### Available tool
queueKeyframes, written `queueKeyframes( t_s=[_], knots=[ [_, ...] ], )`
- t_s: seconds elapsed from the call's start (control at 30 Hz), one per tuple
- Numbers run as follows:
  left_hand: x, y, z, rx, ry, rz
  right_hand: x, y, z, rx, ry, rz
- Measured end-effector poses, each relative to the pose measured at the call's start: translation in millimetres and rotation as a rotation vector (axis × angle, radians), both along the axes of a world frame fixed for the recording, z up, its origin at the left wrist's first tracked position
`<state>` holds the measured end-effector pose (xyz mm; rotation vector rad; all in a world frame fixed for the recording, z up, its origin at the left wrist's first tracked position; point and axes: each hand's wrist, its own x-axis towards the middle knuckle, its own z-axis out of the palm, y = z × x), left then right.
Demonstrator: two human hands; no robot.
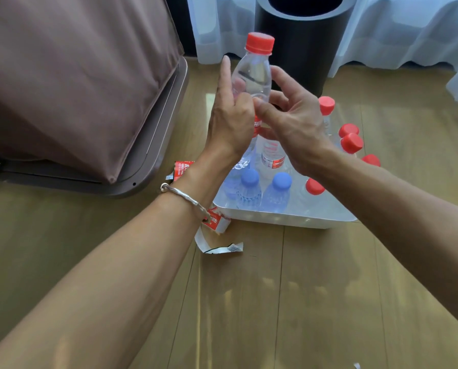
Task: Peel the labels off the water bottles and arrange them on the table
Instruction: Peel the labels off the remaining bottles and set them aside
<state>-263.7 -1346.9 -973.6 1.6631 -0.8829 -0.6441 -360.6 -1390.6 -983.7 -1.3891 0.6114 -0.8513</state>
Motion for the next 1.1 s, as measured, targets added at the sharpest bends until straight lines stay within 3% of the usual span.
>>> queueKeyframes(
  t_s=[0.3,0.47,0.63,0.87,1.1],
  knots=[
    [4.7,-4.1,2.4,-0.030,0.147,-0.044,-2.6,-8.7,0.8,-0.046,0.053,0.017],
    [1.6,4.9,-3.4,-0.028,0.006,-0.114,-9.0,-27.9,14.3,0.057,0.070,-0.029],
    [5.8,-9.5,6.3,-0.110,0.175,-0.243,-16.1,-49.7,25.7,0.070,0.021,0.015],
    [15.3,-2.3,-7.9,-0.103,0.075,-0.355,-15.2,-44.9,8.8,0.067,0.031,0.102],
    [22.5,-0.1,-10.9,-0.072,0.183,-0.150,-6.1,-28.7,-6.5,0.119,0.018,0.198]
  ],
)
